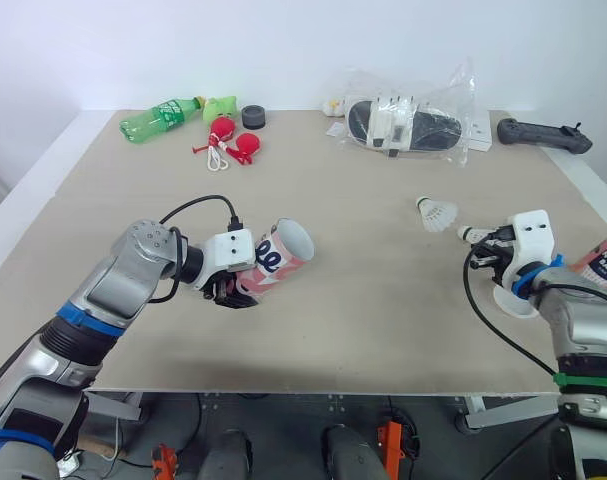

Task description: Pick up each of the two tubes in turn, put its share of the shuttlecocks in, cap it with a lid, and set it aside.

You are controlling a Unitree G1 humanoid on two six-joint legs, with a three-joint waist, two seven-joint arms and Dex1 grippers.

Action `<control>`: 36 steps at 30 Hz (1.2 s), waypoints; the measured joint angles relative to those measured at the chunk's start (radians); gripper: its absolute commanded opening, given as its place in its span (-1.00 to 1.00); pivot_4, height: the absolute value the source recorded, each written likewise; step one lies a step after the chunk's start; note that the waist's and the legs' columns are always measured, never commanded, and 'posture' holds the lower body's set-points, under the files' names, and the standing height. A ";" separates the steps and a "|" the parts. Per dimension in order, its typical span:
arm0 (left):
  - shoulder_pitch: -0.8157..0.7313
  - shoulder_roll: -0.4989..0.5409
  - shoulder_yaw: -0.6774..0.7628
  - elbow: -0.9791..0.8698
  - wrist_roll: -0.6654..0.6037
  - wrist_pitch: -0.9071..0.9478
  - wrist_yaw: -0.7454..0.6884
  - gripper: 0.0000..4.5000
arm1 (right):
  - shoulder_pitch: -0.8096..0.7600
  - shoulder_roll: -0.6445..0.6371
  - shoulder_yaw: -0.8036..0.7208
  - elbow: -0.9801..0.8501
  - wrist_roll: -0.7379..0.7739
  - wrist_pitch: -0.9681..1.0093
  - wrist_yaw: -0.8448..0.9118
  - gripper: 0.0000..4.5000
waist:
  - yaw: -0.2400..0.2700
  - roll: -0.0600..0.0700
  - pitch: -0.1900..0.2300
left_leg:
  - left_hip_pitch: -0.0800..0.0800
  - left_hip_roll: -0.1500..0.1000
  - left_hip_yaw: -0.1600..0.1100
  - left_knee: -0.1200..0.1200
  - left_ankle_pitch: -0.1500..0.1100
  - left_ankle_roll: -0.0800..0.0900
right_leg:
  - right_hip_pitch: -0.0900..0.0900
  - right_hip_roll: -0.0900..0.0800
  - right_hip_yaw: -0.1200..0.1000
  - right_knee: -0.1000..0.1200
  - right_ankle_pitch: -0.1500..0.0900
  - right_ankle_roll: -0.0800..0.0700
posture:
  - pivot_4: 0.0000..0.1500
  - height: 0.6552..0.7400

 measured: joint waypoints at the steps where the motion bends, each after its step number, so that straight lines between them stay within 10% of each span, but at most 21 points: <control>1: 0.000 0.000 0.000 0.000 0.000 0.000 0.000 0.39 | 0.003 -0.013 -0.011 -0.022 0.011 0.005 0.012 -0.97 | 0.000 0.001 0.000 | 0.000 0.000 0.000 0.000 0.000 0.000 | 0.000 0.000 0.000 0.000 0.000 0.000 | 1.00 1.00; 12: -0.007 -0.010 -0.003 0.020 0.010 -0.008 -0.002 0.39 | -0.208 -0.152 0.088 -0.555 0.380 0.180 0.372 -0.97 | -0.001 0.002 0.000 | 0.002 0.000 0.000 0.000 0.000 0.000 | 0.001 0.000 0.000 0.000 0.001 0.000 | 1.00 1.00; 27: -0.001 -0.031 0.004 0.012 0.011 -0.007 -0.007 0.39 | -0.392 -0.084 0.562 -0.527 0.094 -0.016 0.574 -0.97 | 0.012 0.002 0.000 | -0.005 0.000 0.000 0.002 0.000 0.000 | -0.001 -0.001 -0.002 -0.002 -0.001 0.001 | 1.00 1.00; 36: 0.004 -0.035 0.007 0.007 0.012 -0.005 0.002 0.39 | -0.390 -0.022 0.547 -0.529 0.107 0.019 0.567 0.73 | 0.013 0.002 0.000 | -0.005 0.000 0.000 0.002 0.000 0.000 | -0.001 -0.001 -0.002 -0.001 -0.001 0.001 | 1.00 1.00</control>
